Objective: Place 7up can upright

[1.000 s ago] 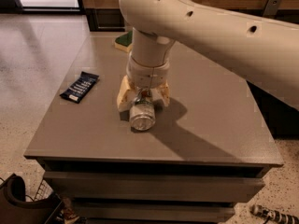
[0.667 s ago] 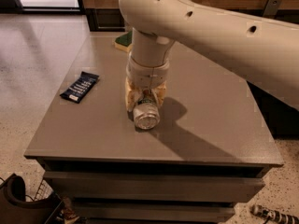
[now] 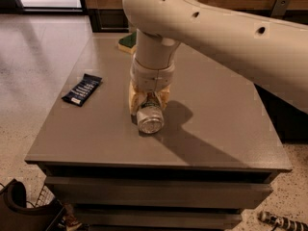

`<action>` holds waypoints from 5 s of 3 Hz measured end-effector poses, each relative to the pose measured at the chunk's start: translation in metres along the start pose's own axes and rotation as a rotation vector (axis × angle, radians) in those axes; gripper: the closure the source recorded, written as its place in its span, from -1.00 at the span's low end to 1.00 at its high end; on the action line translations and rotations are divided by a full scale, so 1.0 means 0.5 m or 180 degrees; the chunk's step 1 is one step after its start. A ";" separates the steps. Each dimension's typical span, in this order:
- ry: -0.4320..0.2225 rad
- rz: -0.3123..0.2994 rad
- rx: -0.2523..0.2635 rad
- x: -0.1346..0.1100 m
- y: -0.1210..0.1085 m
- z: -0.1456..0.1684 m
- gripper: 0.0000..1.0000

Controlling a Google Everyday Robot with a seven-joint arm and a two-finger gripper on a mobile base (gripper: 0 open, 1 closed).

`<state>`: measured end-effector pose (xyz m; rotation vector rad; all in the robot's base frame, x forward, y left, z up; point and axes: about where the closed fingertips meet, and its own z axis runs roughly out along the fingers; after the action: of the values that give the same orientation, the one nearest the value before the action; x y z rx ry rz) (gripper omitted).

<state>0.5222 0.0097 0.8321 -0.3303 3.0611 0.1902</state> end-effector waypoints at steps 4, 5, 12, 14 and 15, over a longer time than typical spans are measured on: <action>-0.1081 -0.0248 -0.0140 -0.016 -0.044 -0.153 1.00; -0.1774 -0.0493 -0.0423 -0.004 -0.080 -0.222 1.00; -0.3545 -0.1989 -0.1540 -0.015 0.072 -0.224 1.00; -0.3636 -0.2038 -0.1698 0.012 0.092 -0.143 1.00; -0.3688 -0.2066 -0.1692 0.030 0.096 -0.107 1.00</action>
Offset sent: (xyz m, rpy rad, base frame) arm 0.0106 -0.0036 0.0292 0.0316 -0.1142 0.0214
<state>0.4949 0.0463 0.8896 -0.8322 1.6324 0.8002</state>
